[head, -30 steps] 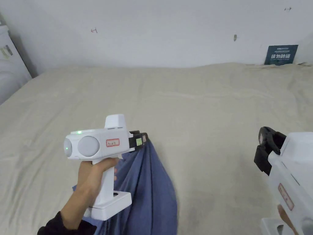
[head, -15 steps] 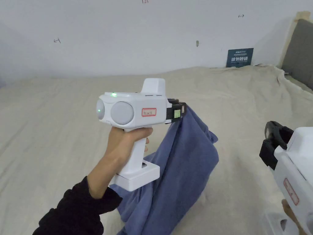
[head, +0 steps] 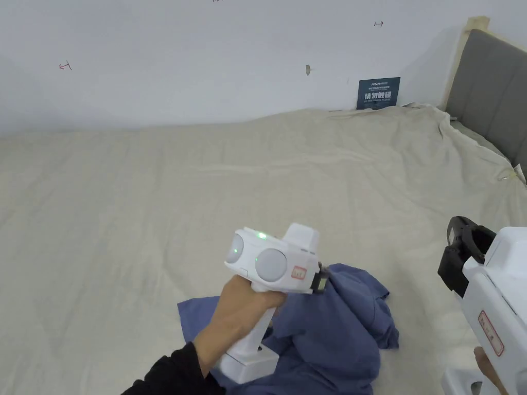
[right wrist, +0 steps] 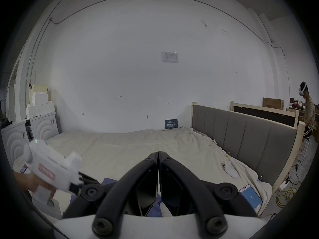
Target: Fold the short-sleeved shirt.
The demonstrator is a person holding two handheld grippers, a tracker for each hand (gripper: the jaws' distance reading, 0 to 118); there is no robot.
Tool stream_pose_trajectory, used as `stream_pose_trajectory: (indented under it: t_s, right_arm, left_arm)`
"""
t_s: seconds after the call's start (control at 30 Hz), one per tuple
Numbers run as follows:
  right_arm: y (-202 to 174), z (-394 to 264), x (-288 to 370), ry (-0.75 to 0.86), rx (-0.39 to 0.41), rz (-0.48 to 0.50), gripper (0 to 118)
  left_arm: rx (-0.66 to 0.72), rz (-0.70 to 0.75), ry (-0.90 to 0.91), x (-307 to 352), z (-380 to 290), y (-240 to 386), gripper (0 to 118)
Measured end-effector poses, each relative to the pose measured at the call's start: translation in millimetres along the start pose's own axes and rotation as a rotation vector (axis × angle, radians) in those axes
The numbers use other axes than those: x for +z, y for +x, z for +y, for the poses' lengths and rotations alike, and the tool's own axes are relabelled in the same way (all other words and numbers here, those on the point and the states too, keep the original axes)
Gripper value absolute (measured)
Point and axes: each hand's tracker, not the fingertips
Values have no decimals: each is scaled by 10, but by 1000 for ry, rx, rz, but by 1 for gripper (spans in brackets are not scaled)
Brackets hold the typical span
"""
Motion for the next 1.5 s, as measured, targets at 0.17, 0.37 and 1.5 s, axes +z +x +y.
stream_pose_trajectory:
  t_s: [0.17,0.37,1.5]
  right_arm:
    - [0,-26,22,-11,1,4,0]
    - [13,-51,57,-24,3,8,0]
    - [-319,243,151,41,61,68,0]
  left_arm:
    - [-36,98,-171,-459,-356,3,0]
    - [-50,156,-317,-808,-787,-2,0]
    - [97,659,667,1869,-884,-401,80]
